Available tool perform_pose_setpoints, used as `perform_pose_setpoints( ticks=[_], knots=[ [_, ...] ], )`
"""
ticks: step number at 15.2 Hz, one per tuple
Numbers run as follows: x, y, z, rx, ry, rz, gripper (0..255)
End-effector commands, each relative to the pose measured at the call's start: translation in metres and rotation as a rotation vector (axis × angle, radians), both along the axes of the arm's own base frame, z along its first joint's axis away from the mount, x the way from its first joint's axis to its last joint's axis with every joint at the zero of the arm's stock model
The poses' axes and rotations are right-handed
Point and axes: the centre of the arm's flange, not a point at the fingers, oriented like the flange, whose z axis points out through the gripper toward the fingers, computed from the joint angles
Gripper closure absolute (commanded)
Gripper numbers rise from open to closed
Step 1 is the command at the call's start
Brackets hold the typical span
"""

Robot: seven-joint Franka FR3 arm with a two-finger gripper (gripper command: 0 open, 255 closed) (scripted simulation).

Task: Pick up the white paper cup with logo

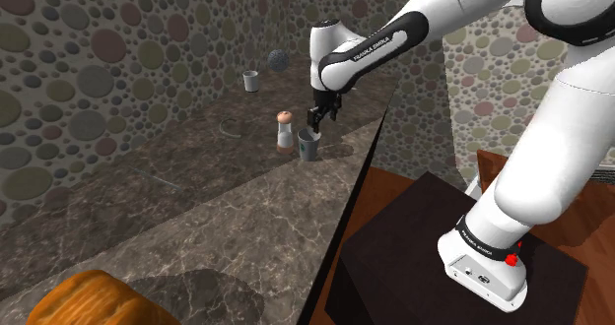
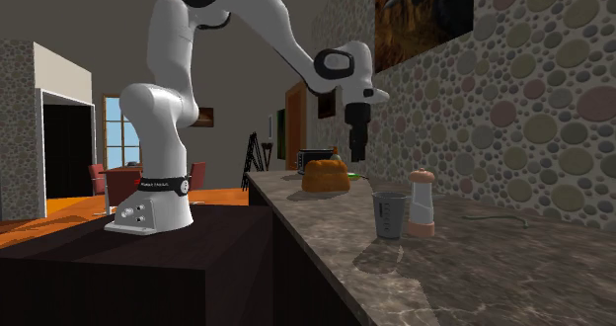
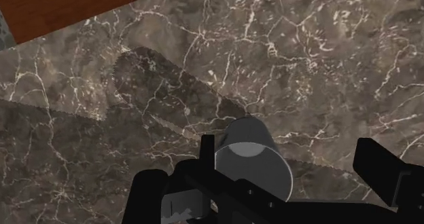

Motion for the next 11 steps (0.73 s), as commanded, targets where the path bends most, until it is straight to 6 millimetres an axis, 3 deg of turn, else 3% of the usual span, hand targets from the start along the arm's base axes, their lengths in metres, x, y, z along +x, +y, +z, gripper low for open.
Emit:
perform_pose_setpoints(
  ticks=[1,8,11],
  knots=[
    [0.019,0.009,-0.016,-0.007,0.0,0.0,0],
    [0.081,0.034,-0.083,-0.031,0.003,0.001,0],
    [0.082,0.034,-0.094,-0.031,0.003,0.001,0]
  ],
)
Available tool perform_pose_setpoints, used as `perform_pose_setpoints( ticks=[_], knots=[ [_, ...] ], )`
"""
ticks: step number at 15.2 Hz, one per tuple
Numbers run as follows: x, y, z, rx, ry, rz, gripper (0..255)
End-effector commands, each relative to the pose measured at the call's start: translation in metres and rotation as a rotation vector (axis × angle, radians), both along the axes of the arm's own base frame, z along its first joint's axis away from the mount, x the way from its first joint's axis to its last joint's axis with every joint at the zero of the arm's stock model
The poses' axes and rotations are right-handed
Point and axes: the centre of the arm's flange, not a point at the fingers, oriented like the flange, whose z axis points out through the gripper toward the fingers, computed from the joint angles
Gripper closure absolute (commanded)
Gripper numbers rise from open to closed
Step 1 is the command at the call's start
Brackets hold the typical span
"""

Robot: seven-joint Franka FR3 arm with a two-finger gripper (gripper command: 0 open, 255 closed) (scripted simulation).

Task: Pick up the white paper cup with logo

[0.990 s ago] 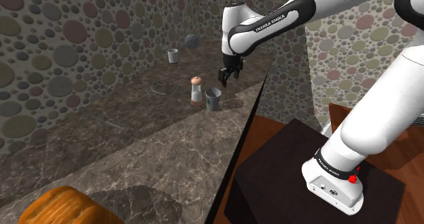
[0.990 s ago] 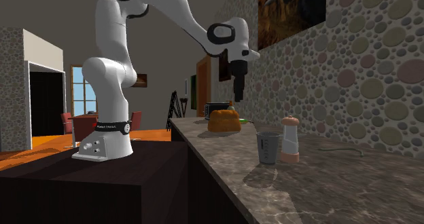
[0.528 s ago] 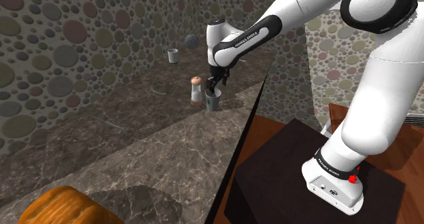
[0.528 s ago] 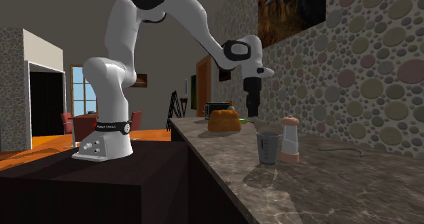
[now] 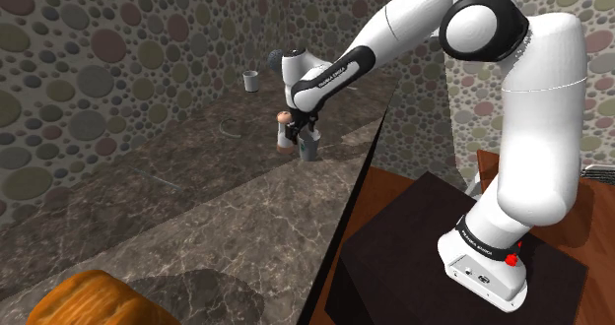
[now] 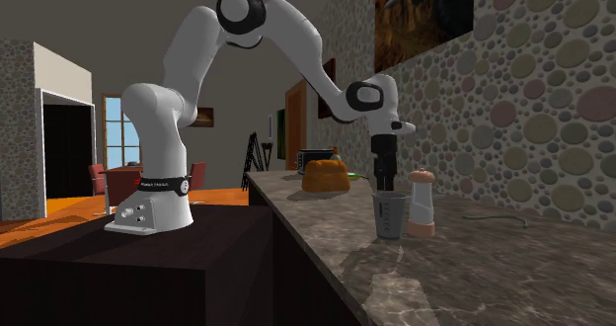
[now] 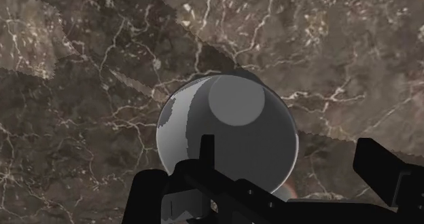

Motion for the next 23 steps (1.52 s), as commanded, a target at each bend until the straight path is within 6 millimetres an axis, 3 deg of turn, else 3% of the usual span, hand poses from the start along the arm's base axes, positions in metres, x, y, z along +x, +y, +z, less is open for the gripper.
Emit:
perform_pose_setpoints(
  ticks=[1,5,7,8,17,23],
  knots=[
    [0.001,0.001,-0.012,-0.001,0.0,0.0,0],
    [0.001,0.001,-0.036,-0.001,0.0,0.0,0],
    [0.001,0.001,-0.036,-0.001,0.0,0.0,0],
    [0.001,0.002,-0.036,-0.001,0.0,0.0,255],
    [0.001,0.001,-0.036,-0.001,0.0,0.0,255],
    [0.001,0.001,-0.004,-0.001,0.0,0.0,255]
  ],
)
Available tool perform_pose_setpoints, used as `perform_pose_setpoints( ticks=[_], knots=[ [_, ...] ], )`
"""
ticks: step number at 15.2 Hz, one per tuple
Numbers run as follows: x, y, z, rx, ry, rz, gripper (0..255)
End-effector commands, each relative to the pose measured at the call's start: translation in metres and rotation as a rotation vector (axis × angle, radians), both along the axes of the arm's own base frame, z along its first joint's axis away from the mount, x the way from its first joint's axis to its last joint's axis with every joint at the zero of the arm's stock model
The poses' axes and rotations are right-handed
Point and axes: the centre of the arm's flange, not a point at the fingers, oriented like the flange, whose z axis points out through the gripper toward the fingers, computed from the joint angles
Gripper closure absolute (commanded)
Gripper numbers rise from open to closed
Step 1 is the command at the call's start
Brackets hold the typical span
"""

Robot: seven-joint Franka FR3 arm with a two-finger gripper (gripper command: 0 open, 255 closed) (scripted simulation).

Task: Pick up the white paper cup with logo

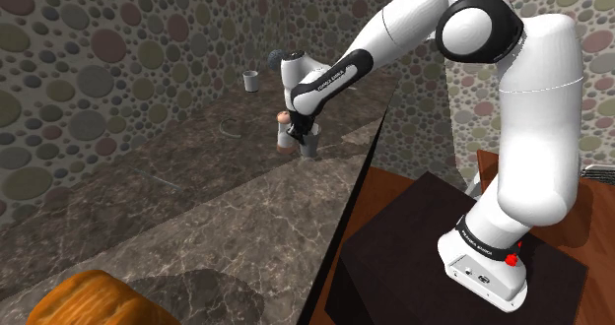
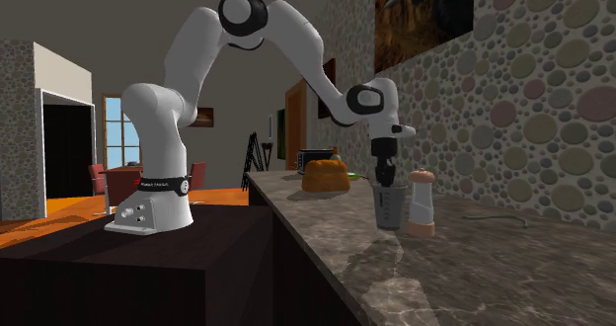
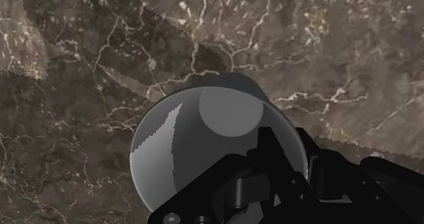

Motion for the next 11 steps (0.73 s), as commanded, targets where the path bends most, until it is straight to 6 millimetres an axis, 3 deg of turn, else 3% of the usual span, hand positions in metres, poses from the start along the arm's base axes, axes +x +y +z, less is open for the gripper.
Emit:
perform_pose_setpoints(
  ticks=[1,9,11],
  knots=[
    [0.0,-0.001,0.011,0.0,0.0,0.0,255],
    [0.0,-0.001,0.053,0.0,0.0,0.0,255],
    [0.0,-0.001,0.054,0.0,0.0,0.0,255]
  ],
)
